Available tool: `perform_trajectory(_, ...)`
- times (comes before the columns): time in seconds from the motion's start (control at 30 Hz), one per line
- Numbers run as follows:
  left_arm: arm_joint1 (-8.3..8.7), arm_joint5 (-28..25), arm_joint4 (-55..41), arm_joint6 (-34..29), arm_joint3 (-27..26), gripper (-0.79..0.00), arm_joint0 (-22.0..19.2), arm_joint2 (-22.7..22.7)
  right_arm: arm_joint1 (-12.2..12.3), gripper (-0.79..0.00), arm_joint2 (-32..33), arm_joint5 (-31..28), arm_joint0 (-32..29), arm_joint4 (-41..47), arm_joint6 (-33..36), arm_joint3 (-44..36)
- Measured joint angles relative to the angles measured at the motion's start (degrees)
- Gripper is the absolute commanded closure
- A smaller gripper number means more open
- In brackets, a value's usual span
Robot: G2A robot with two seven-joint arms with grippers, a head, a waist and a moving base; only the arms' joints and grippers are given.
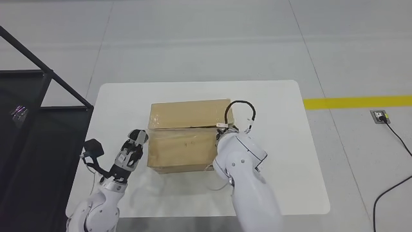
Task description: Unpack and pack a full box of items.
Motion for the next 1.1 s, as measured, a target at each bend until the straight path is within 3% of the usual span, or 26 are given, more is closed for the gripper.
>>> perform_trajectory(0.43,0.14,0.28,-3.48,-0.2,0.2,0.0,-0.18,0.75,-0.16,-0.785,0.07,-1.15,-1.69,-3.06,-2.02,-6.82)
perform_trajectory(0.57,0.2,-0.04,-6.84,-1.34,-0.55,0.0,0.28,0.83,-0.16,-0.785,0.76,-4.95,-2.46,-5.0,-1.44,-9.5)
perform_trajectory(0.87,0.37,0.27,-10.96,-3.62,-1.55,0.0,0.87,1.04,-0.06,-0.785,0.55,-3.72,-2.76,-4.73,-1.0,-9.35)
perform_trajectory(0.93,0.4,0.53,-10.97,-3.75,-1.62,0.0,0.82,1.09,0.54,-0.785,0.66,-0.44,-4.04,-5.46,2.5,-10.15)
perform_trajectory(1.1,0.44,1.05,-11.67,-3.86,-1.69,0.0,0.54,1.4,3.51,-0.785,-2.07,8.36,-9.5,-23.48,26.65,-15.68)
